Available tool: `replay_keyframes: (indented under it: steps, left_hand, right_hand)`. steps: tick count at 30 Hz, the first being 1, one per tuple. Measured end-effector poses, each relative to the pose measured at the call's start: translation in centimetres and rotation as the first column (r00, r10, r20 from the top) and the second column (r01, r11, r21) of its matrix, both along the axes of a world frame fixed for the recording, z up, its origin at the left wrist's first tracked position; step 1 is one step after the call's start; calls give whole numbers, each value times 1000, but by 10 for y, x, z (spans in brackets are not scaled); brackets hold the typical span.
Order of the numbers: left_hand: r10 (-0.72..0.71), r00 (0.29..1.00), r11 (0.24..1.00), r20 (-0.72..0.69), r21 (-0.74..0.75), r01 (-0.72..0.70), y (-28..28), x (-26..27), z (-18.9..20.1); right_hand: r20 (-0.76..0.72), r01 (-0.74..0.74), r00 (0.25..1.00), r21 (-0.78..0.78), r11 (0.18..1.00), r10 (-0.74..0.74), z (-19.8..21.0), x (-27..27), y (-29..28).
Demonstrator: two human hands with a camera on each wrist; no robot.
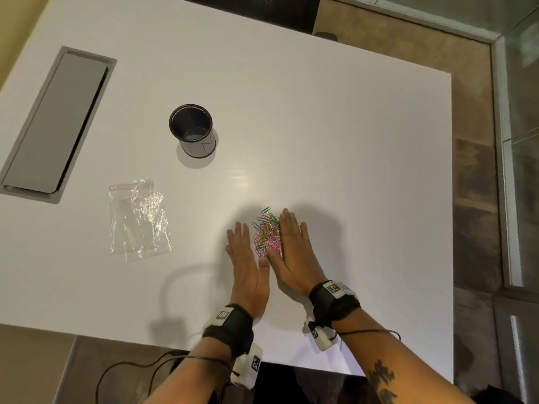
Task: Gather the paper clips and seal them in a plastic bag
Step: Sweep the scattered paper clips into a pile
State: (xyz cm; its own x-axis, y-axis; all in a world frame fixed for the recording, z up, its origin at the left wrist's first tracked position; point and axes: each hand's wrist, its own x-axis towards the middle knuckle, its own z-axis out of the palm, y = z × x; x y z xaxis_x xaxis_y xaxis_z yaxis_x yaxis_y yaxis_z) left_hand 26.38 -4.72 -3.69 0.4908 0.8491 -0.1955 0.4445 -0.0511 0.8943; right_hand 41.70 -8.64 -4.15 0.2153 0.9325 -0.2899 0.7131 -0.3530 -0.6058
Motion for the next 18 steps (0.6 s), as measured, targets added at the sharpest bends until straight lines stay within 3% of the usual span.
replay_keyframes:
  steps: [4, 8, 14, 16, 18]
  left_hand:
    - [31, 999, 999, -15, 34, -30, 17, -20, -14]
    - [-3, 999, 999, -40, 42, 5, 24, -28, -21]
    - [-53, 999, 999, 6, -4, 53, 35, -33, -26]
    - [-70, 997, 998, 37, -6, 70, 43, -33, -26]
    - [-89, 996, 996, 32, 15, 89, 50, -28, -25]
  right_hand:
    - [-144, -33, 988, 91, 995, 46, 9, 12, 13]
    - [-109, -79, 990, 117, 990, 92, 6, 27, 37]
    - [-21, -327, 943, 99, 940, 331, 5, 26, 44]
    - [-51, -331, 939, 118, 936, 339, 7, 25, 35]
    - [-121, -244, 957, 162, 956, 264, 12, 26, 22]
